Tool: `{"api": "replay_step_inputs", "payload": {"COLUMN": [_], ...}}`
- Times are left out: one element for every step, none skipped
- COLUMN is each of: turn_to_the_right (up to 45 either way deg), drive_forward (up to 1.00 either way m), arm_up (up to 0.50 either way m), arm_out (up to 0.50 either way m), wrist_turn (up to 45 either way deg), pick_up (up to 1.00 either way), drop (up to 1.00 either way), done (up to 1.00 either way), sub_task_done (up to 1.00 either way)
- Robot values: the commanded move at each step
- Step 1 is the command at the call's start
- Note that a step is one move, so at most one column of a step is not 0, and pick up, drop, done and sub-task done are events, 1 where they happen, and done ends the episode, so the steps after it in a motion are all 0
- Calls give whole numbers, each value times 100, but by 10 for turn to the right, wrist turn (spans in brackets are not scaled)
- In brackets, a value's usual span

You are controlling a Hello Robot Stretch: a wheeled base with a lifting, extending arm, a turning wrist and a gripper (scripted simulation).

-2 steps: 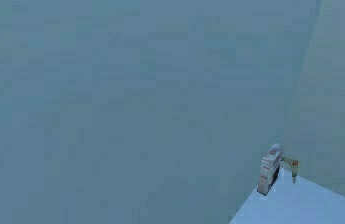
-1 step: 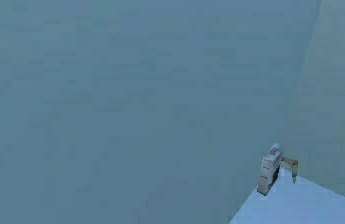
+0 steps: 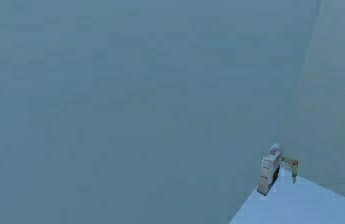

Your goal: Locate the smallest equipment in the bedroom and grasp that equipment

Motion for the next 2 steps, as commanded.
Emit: {"api": "replay_step_inputs", "payload": {"turn_to_the_right": [0,0], "drive_forward": [0,0], "arm_up": [0,0], "arm_out": [0,0], "wrist_turn": [450,450], "pick_up": [0,0], "drop": [0,0], "done": [0,0], "sub_task_done": [0,0]}}
